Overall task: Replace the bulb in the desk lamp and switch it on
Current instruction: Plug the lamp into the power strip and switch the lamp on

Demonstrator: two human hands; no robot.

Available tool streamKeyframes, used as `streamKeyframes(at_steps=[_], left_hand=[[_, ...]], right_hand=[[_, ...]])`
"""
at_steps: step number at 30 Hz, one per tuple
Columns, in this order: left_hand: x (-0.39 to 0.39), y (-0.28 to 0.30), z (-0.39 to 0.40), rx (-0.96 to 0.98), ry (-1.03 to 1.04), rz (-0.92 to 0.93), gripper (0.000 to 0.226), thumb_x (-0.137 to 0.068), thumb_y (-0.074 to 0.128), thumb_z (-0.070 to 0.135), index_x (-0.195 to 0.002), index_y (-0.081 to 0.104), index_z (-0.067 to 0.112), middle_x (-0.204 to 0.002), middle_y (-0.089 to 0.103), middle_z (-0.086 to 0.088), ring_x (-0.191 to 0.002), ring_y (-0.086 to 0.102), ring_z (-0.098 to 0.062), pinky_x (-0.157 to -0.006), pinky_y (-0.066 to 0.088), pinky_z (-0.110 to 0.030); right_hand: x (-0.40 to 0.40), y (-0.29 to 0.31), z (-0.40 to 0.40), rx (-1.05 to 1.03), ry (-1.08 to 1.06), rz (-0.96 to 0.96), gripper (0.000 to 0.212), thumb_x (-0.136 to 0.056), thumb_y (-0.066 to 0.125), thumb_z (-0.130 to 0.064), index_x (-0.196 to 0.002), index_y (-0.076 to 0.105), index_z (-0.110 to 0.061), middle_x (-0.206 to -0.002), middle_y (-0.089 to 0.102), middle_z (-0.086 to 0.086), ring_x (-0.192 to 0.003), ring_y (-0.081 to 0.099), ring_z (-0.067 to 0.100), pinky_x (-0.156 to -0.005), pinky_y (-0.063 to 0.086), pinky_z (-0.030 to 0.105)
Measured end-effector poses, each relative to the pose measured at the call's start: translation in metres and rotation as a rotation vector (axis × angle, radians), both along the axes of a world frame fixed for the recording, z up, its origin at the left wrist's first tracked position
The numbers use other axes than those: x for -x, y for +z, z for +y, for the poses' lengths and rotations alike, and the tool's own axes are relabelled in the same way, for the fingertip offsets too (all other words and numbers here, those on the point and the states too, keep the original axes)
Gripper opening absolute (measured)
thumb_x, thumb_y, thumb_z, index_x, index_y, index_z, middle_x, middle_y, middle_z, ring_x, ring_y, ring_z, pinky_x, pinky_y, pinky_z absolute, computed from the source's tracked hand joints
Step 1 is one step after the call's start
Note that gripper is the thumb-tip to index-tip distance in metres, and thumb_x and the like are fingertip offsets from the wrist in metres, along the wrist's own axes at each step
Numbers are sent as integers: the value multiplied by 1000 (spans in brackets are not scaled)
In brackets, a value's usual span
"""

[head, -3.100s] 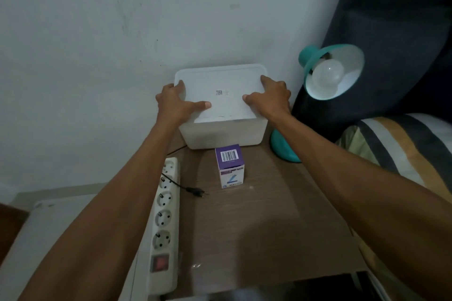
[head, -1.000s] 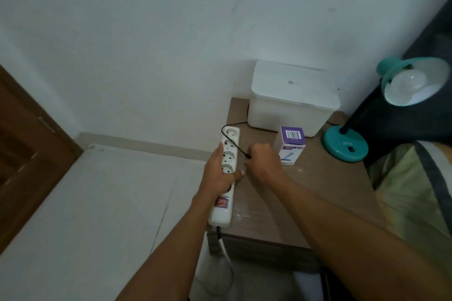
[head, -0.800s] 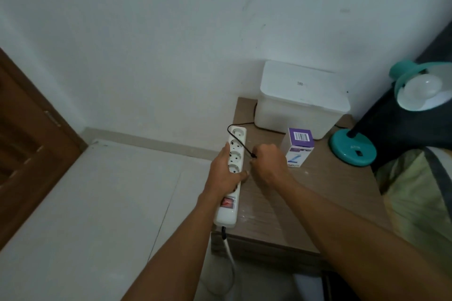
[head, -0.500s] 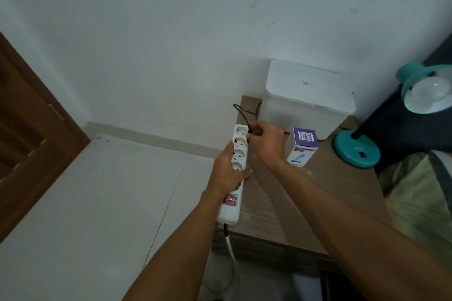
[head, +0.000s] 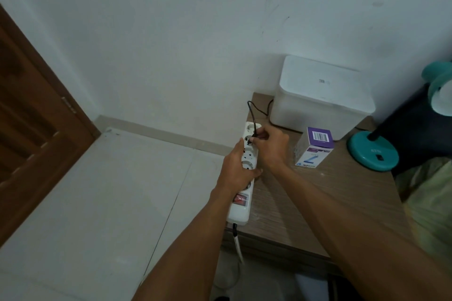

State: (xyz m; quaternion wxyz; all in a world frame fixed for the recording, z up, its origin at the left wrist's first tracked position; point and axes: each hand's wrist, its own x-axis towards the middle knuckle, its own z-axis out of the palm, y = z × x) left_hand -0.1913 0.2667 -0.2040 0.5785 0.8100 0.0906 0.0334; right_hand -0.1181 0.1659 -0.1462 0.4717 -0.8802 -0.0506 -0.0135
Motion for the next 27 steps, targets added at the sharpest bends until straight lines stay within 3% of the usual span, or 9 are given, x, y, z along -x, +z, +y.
streamKeyframes(at_steps=[4,9,12,15,21,23,26,27], left_hand=[[-1,-1,-1,-6,4,-15,90,-77,88,12,-153,40,19,-116,68,4,-96,68,-8,-72,47,-2],[0,-1,-1,-12,16,-13,91,-77,88,12,-154,40,19,-114,68,5,-96,67,-6,-74,48,-4],[-1,0,-2,-9,23,7,88,-78,87,9,-152,41,19,-111,66,8,-92,65,-3,-71,47,-3],[-1,0,-2,-24,29,16,88,-78,87,9,-153,40,17,-116,68,2,-97,65,-8,-68,45,0],[-3,-2,-3,-72,39,25,98,-78,89,15,-158,33,18,-127,67,1,-105,62,-6,-69,41,6],[-3,-3,-2,-80,30,22,98,-78,89,18,-159,34,18,-130,69,-3,-108,65,-9,-79,47,-1],[-3,-6,-2,-77,26,33,99,-77,89,19,-159,33,18,-131,68,-5,-112,68,-16,-95,58,-30],[-3,-4,-3,-80,28,40,100,-78,89,18,-160,32,18,-132,67,-4,-113,67,-16,-95,57,-30]], right_hand=[[-3,-4,5,24,16,-13,19,-79,81,-8,-81,70,-23,-71,66,-13,-69,65,3,-69,56,26],[-8,-9,7,92,27,-41,11,-81,79,-7,-85,73,-15,-72,66,-8,-67,62,1,-64,57,27],[-7,-13,6,143,32,-55,9,-82,78,-7,-84,73,-14,-73,66,-4,-62,58,0,-55,46,16],[-9,-12,7,192,47,-53,8,-83,76,-6,-82,73,-14,-72,66,-3,-60,57,0,-52,42,16],[-19,-11,14,321,44,-39,17,-76,78,-5,-68,71,-19,-69,70,3,-62,65,16,-58,57,36],[-21,-9,15,344,39,-25,16,-75,79,-6,-67,72,-19,-69,70,4,-64,66,19,-59,57,37],[-23,-8,15,349,53,9,16,-76,79,-6,-68,73,-17,-72,71,6,-67,68,21,-62,59,37],[-23,-7,13,336,68,17,14,-78,79,-6,-70,74,-17,-74,72,6,-69,69,20,-64,59,37]])
